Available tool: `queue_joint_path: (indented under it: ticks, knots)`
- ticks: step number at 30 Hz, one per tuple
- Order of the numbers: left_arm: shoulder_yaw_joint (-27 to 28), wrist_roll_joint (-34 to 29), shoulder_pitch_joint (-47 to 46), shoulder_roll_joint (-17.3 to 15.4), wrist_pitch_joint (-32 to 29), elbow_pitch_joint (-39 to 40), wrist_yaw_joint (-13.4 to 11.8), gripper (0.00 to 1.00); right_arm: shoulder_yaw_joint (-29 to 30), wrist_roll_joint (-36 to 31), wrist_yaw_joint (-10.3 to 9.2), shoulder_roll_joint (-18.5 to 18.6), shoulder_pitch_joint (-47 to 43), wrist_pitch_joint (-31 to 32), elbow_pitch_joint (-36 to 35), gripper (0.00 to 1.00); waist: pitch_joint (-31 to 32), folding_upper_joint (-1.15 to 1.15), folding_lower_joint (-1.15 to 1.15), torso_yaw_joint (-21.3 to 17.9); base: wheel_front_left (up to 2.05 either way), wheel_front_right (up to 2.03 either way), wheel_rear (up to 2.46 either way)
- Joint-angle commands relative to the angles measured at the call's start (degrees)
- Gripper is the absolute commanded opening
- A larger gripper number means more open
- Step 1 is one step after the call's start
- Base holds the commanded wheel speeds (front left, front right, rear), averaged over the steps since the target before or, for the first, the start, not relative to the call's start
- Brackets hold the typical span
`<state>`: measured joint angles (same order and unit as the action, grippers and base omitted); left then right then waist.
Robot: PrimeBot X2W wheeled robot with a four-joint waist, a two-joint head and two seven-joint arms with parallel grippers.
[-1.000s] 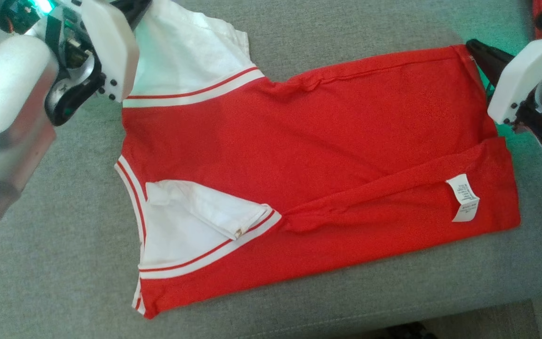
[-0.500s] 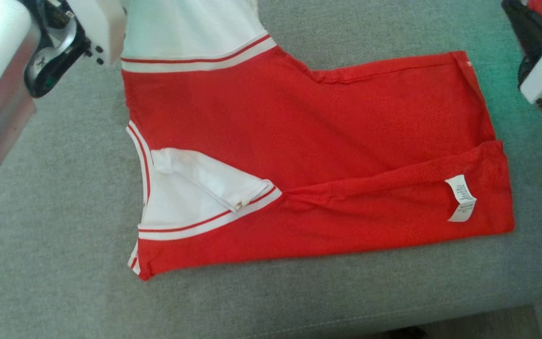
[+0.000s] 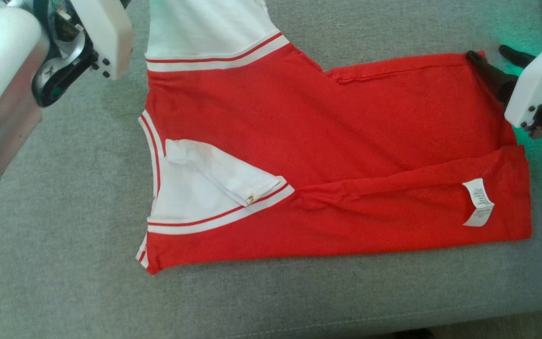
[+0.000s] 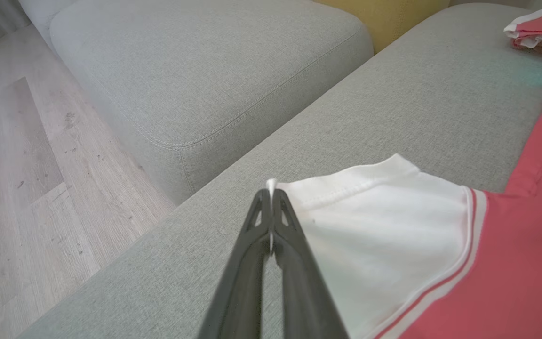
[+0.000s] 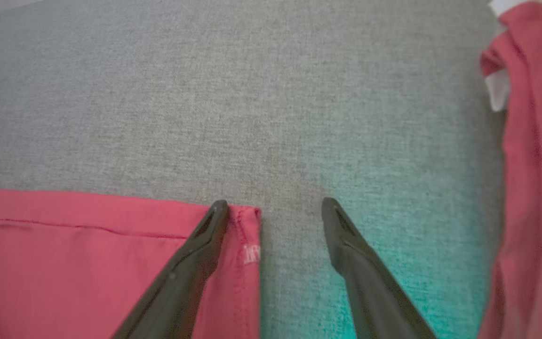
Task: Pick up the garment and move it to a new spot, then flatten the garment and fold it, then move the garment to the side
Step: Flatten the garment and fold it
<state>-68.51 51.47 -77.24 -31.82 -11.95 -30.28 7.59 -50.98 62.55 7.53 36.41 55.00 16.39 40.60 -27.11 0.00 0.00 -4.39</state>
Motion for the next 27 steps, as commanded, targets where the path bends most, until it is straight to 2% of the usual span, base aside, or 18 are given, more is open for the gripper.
queue_joint_path:
  ticks: [1,2,3,4,16,27]
  knots:
    - [2.29,0.29,-4.26,-1.87,0.43,0.69,-0.1,0.0,-0.92,0.39,-0.04,0.54,-0.51,0.94,-0.23,1.0,-0.02,0.0,0.0,0.18,0.0,0.0,0.0]
    - [2.12,0.5,-4.28,-1.91,0.52,0.59,-0.1,0.0,-1.26,0.59,-0.04,0.55,-0.38,1.14,-0.22,0.57,0.0,0.0,0.0,0.28,0.0,0.0,0.0]
    - [1.93,0.7,-4.28,-1.96,0.63,0.51,-0.1,0.0,-1.61,0.65,-0.04,0.64,-0.19,1.16,-0.25,0.04,0.02,0.0,0.0,0.37,0.0,0.0,0.0]
    - [1.74,0.87,-4.28,-2.03,0.78,0.43,-0.1,0.0,-1.99,0.73,-0.04,0.76,0.02,1.18,-0.45,0.0,0.07,0.0,0.0,0.44,0.0,0.0,0.0]
    - [0.26,-0.28,-5.22,-2.96,6.35,-1.09,-0.1,0.0,-2.69,1.84,-0.04,3.85,3.14,-5.61,-3.56,0.0,0.86,0.0,0.0,0.29,0.0,0.0,0.0]
    - [0.19,-1.14,-6.38,-3.28,12.13,-0.73,-0.1,0.0,-1.2,2.82,-0.04,5.56,3.48,-16.19,-5.0,0.0,1.96,0.0,0.0,0.34,0.0,0.0,0.0]
